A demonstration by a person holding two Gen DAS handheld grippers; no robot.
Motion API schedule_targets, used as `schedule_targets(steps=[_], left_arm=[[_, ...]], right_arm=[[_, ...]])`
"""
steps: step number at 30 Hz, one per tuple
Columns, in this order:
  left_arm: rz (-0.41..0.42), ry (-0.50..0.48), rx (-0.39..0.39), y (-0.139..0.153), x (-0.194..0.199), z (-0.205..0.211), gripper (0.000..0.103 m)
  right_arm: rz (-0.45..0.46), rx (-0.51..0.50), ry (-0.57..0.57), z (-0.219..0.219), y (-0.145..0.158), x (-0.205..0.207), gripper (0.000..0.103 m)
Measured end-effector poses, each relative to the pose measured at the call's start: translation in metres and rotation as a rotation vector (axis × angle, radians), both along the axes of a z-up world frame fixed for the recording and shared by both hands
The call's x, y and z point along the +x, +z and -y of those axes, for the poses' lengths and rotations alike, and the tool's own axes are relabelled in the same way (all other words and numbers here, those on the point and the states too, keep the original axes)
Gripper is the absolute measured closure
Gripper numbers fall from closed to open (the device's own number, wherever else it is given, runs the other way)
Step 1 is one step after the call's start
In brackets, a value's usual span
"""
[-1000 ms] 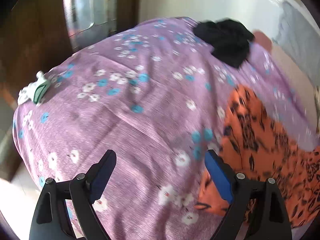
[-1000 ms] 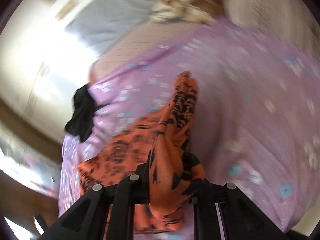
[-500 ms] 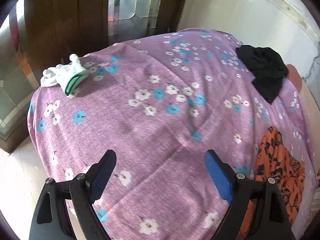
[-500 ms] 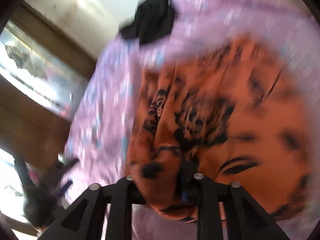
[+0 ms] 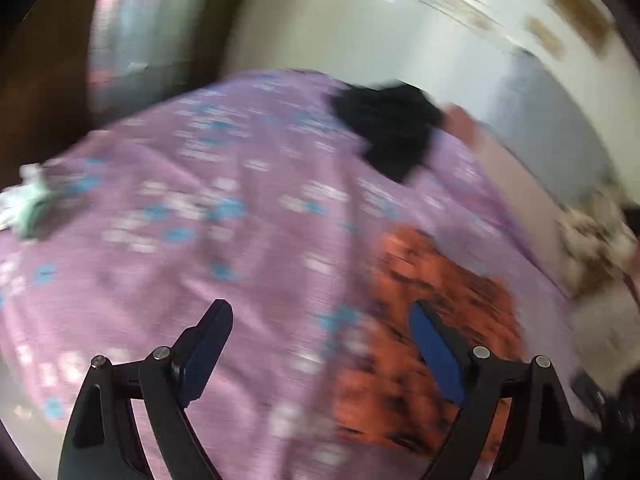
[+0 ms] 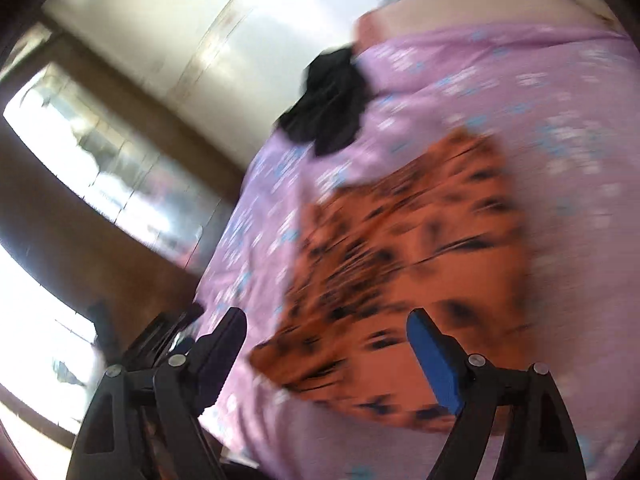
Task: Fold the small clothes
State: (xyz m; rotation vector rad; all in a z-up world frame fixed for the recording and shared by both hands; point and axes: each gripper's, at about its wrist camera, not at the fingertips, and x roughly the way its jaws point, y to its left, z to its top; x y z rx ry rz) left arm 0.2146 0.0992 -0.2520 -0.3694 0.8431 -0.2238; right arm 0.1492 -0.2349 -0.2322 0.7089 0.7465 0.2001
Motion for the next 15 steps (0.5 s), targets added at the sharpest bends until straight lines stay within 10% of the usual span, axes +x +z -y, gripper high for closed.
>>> schedule_targets(steps=[3, 6, 10, 13, 15], left_arm=[[-0.049, -0.128, -0.028, -0.009, 0.002, 0.027, 0.013], [-0.097, -0.189, -0.012, -0.020, 0.002, 0.048, 0.018], [-0.160, -0.242, 0.016, -0.037, 0.001, 0.066, 0.066], [-0.163, -0.238, 0.018, -0.040, 0.002, 0.072, 0.067], [-0.168, -0.230, 0.015, -0.040, 0.004, 0.074, 0.048]], right_arm=[[0.009, 0.023, -0.042, 0.025, -0.002, -0.008, 0.030], [-0.018, 0.029, -0.029, 0.035, -0.024, -0.008, 0.079], [-0.110, 0.106, -0.039, 0.044, -0.074, -0.005, 0.096], [-0.136, 0.220, -0.041, 0.054, -0.084, 0.003, 0.097], [-0.152, 0.225, -0.032, 0.054, -0.084, 0.006, 0.097]])
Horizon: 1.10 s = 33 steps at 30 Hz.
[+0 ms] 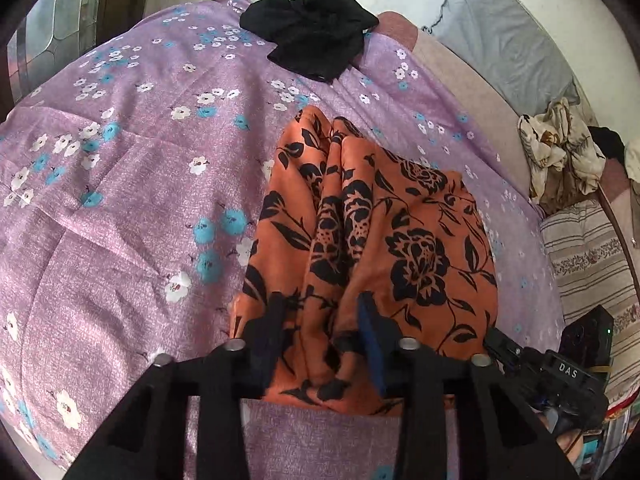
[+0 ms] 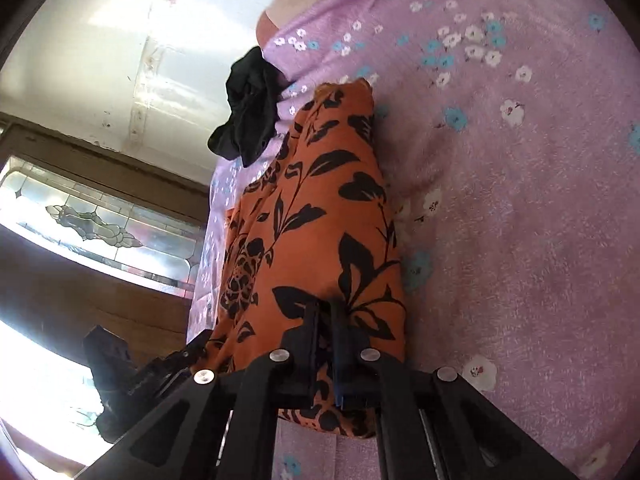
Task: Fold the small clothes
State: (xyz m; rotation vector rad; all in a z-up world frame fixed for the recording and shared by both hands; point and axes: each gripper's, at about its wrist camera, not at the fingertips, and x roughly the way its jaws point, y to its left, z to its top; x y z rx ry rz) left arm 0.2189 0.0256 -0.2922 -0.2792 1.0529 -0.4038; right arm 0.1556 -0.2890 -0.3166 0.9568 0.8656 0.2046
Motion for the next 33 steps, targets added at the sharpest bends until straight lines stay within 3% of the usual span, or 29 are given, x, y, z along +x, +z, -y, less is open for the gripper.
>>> schedule_targets(steps=[2, 4, 6, 7, 9, 10, 16, 19, 21, 28, 33], left_arm=[[-0.026, 0.005, -0.032, -0.003, 0.001, 0.000, 0.030], [-0.039, -0.009, -0.068, -0.004, 0.003, 0.003, 0.029], [-0.019, -0.027, -0.056, -0.003, 0.002, 0.009, 0.030], [-0.007, -0.040, -0.037, -0.002, 0.001, 0.013, 0.032], [0.007, -0.069, -0.003, -0.002, -0.001, 0.021, 0.070], [0.014, -0.072, 0.012, -0.002, -0.002, 0.023, 0.073], [0.040, -0.070, 0.041, -0.002, -0.001, 0.029, 0.073], [0.101, -0.100, 0.095, 0.004, -0.008, 0.038, 0.073], [0.133, -0.119, 0.111, 0.007, -0.012, 0.043, 0.081], [0.302, -0.163, 0.189, 0.027, -0.034, 0.056, 0.088], [0.476, -0.150, 0.235, 0.045, -0.058, 0.046, 0.089]], right_arm=[[-0.010, 0.021, -0.007, 0.001, -0.001, -0.002, 0.097], [-0.018, 0.044, -0.013, 0.001, -0.003, -0.002, 0.097], [-0.031, 0.068, -0.013, 0.002, -0.006, 0.000, 0.097], [-0.036, 0.078, -0.013, 0.001, -0.009, 0.002, 0.097], [-0.043, 0.089, -0.012, 0.002, -0.012, 0.004, 0.097], [-0.045, 0.086, -0.010, 0.002, -0.012, 0.004, 0.097], [-0.038, 0.024, 0.006, -0.002, -0.006, 0.006, 0.097], [-0.034, -0.002, 0.008, -0.005, -0.004, 0.006, 0.097], [-0.031, 0.000, 0.005, -0.005, -0.005, 0.005, 0.097], [-0.018, 0.021, -0.006, -0.003, -0.008, 0.003, 0.097], [0.015, -0.055, 0.009, -0.014, 0.003, 0.002, 0.097]])
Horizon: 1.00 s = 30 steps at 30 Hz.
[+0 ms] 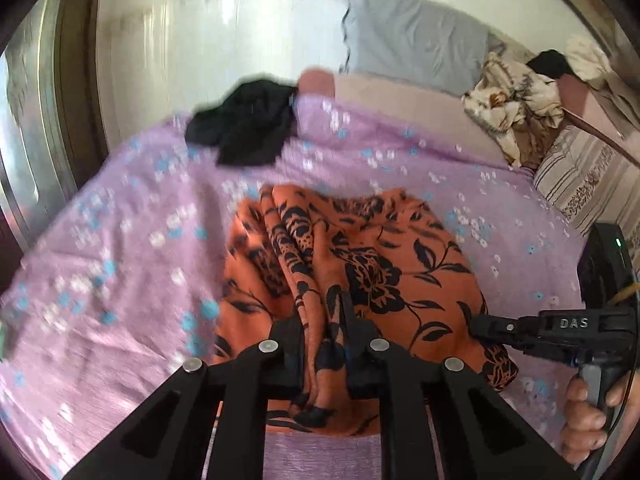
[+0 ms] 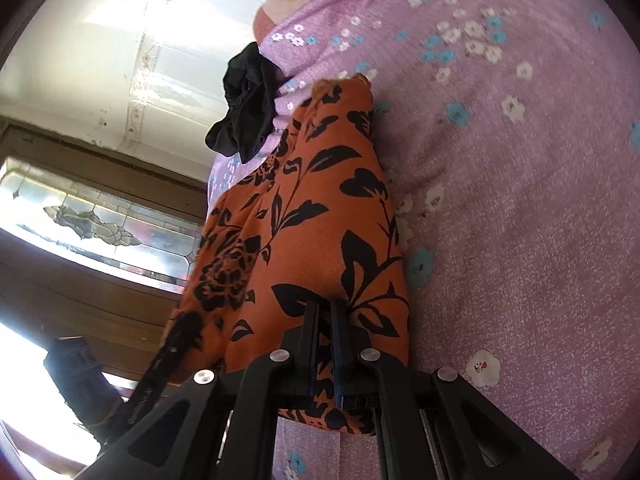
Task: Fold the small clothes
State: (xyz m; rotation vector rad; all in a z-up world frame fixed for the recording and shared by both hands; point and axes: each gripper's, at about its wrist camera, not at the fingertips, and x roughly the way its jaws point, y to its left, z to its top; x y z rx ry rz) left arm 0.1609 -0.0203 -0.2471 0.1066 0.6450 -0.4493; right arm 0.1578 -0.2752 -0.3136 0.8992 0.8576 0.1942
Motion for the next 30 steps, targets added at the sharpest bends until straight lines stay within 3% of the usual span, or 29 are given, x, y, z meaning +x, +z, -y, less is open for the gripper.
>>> schedule_targets(steps=[3, 6, 9, 13, 16, 18, 21, 26, 30], left_arm=[[0.057, 0.015, 0.080, -0.007, -0.008, -0.006, 0.089], [-0.148, 0.043, 0.165, -0.047, 0.021, -0.012, 0.086], [-0.158, 0.055, 0.072, -0.037, 0.027, -0.025, 0.080], [-0.071, 0.145, 0.073, -0.014, 0.030, -0.030, 0.076], [-0.023, 0.172, 0.031, 0.001, 0.037, -0.029, 0.076], [-0.037, 0.147, 0.017, 0.002, 0.050, -0.019, 0.076], [-0.064, 0.127, 0.078, -0.006, 0.075, 0.002, 0.076], [-0.234, 0.153, 0.220, -0.047, 0.118, 0.021, 0.074], [-0.188, 0.180, 0.234, -0.054, 0.139, 0.025, 0.067]], right_arm=[[0.022, -0.079, 0.076, -0.021, 0.006, 0.008, 0.097], [0.011, -0.114, 0.117, -0.034, 0.001, 0.015, 0.097], [0.002, -0.084, 0.119, -0.032, 0.000, 0.017, 0.097], [-0.008, -0.018, 0.108, -0.020, 0.003, 0.015, 0.093], [0.019, -0.062, 0.083, -0.017, 0.015, 0.018, 0.091], [0.039, -0.075, 0.071, -0.012, 0.024, 0.027, 0.091], [0.039, -0.072, 0.055, -0.008, 0.027, 0.046, 0.091], [-0.033, -0.100, 0.096, -0.011, 0.014, 0.096, 0.093], [-0.050, -0.122, 0.102, -0.006, -0.002, 0.130, 0.096]])
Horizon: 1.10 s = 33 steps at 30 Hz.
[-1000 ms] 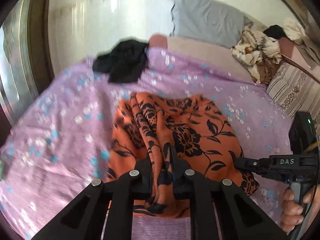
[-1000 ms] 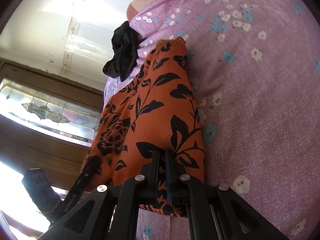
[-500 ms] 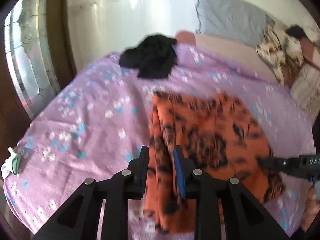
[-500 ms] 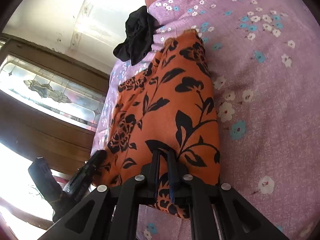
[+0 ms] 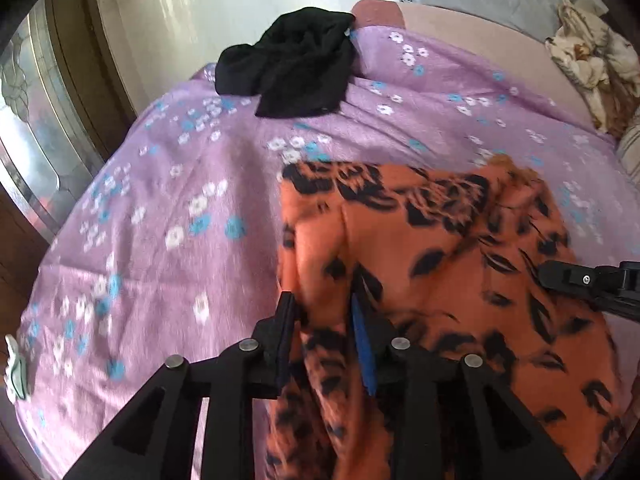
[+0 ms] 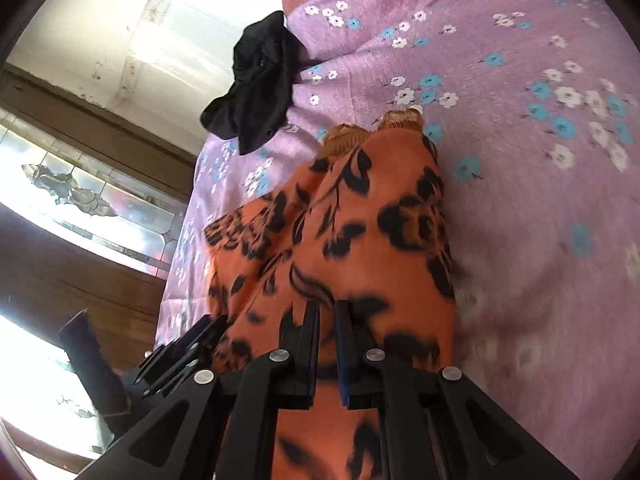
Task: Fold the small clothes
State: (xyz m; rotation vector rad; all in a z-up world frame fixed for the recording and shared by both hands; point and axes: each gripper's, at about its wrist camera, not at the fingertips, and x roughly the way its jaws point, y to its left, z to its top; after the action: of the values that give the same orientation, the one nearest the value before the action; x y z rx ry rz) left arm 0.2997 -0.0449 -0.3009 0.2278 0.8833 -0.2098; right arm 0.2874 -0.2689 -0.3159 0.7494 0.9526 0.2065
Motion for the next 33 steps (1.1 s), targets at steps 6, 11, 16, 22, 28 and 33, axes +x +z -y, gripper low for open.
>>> schedule_targets(steps=[6, 11, 16, 22, 28, 33], left_arm=[[0.037, 0.009, 0.063, -0.001, 0.007, 0.008, 0.065], [0.080, 0.010, 0.122, 0.012, -0.012, 0.012, 0.065], [0.090, 0.057, 0.065, 0.030, -0.038, 0.001, 0.063], [0.130, 0.119, 0.048, 0.043, -0.061, -0.009, 0.040], [0.138, 0.119, 0.056, 0.042, -0.090, -0.017, 0.025], [0.165, 0.085, 0.062, 0.043, -0.110, -0.019, 0.025]], right_arm=[[0.011, -0.030, 0.001, 0.000, -0.007, 0.023, 0.098], [0.026, -0.032, -0.019, -0.002, 0.015, -0.002, 0.092], [0.038, -0.105, 0.018, -0.020, 0.041, -0.045, 0.091], [0.020, -0.175, 0.027, -0.031, 0.043, -0.099, 0.090], [0.009, -0.176, 0.032, -0.034, 0.024, -0.124, 0.091], [0.011, -0.192, 0.018, -0.038, 0.021, -0.122, 0.091]])
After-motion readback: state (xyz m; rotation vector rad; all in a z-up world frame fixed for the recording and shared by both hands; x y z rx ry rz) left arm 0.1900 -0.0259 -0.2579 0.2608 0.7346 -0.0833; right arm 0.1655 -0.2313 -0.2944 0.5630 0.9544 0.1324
